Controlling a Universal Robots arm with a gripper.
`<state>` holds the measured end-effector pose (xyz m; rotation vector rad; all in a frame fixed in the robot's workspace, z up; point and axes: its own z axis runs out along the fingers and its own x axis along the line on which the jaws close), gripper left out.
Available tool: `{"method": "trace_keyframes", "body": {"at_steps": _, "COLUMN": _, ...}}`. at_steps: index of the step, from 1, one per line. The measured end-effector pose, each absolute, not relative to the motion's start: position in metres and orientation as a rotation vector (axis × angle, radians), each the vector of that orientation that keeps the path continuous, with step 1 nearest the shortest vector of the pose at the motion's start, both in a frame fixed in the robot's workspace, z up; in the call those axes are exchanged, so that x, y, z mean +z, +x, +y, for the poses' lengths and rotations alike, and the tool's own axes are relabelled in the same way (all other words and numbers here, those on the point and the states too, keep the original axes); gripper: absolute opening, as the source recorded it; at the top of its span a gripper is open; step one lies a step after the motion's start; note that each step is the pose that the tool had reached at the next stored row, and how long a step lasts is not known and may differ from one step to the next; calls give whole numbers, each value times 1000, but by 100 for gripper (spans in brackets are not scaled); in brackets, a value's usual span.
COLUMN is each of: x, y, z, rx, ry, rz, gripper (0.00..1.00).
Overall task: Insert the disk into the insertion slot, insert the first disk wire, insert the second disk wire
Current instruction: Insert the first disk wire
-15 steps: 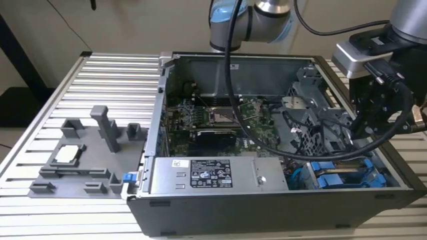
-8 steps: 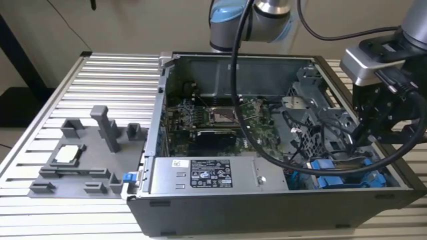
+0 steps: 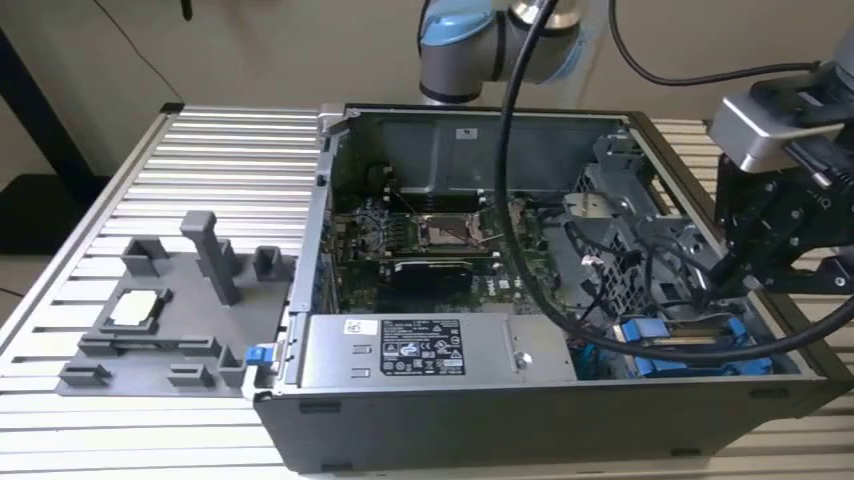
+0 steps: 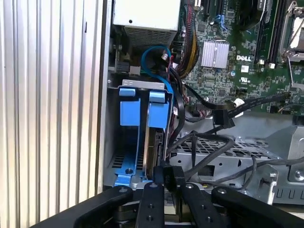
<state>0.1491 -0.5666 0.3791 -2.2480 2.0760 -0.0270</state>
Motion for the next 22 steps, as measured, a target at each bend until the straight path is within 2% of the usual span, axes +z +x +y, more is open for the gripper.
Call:
{"method": "trace_keyframes", "body": {"at_steps": 7, "x": 374, "y": 161, "z": -567, "rx": 10, "ry": -2263, "rz": 2092, "gripper": 19}}
{"method": "trace_keyframes", "body": {"at_steps": 22, "x": 358, "y": 164, "z": -572, "rx": 34, "ry": -2242, "rz": 2135, "gripper": 19}}
